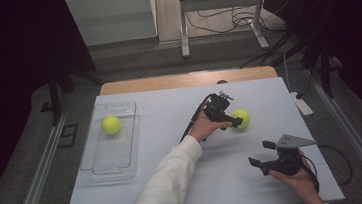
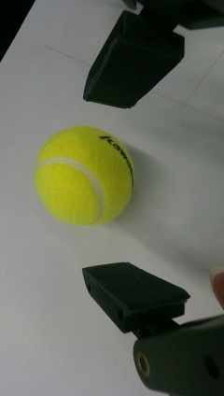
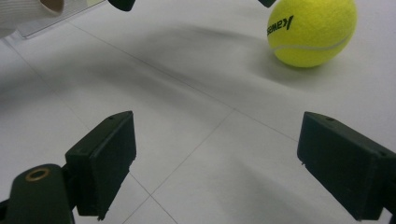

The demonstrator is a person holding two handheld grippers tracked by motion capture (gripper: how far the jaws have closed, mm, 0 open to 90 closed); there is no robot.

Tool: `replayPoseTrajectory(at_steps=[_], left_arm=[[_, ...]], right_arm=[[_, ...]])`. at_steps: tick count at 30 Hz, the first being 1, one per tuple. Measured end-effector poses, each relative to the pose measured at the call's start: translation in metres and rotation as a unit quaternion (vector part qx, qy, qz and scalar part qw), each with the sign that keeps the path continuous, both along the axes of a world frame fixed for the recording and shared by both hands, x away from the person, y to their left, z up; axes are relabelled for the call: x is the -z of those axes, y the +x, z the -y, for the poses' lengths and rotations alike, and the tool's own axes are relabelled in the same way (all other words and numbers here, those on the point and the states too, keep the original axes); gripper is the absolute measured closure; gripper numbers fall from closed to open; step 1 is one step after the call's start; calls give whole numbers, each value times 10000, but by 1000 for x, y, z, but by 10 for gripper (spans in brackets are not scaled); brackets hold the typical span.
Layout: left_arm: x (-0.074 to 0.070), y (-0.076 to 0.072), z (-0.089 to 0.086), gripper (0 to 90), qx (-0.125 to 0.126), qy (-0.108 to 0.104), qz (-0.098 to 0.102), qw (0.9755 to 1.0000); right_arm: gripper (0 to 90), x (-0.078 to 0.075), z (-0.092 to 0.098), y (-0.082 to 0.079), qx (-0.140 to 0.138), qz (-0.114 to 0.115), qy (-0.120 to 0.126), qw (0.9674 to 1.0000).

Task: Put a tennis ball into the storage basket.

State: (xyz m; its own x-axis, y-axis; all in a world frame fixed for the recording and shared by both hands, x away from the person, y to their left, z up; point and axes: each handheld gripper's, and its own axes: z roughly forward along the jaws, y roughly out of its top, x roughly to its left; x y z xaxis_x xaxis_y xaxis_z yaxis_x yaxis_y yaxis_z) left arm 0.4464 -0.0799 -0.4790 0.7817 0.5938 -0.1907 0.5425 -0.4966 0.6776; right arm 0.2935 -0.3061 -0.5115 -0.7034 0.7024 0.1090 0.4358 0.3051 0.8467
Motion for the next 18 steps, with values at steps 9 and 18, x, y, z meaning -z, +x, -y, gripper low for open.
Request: replayPoseTrajectory(at_steps=[9, 18], left_arm=[[1, 3, 8, 149, 34, 40, -20, 10000], [3, 6, 11, 149, 42, 30, -68, 10000]], right_arm=[[125, 0, 0, 0, 2, 8, 13, 10000], [124, 0, 0, 0, 2, 13, 14, 10000]])
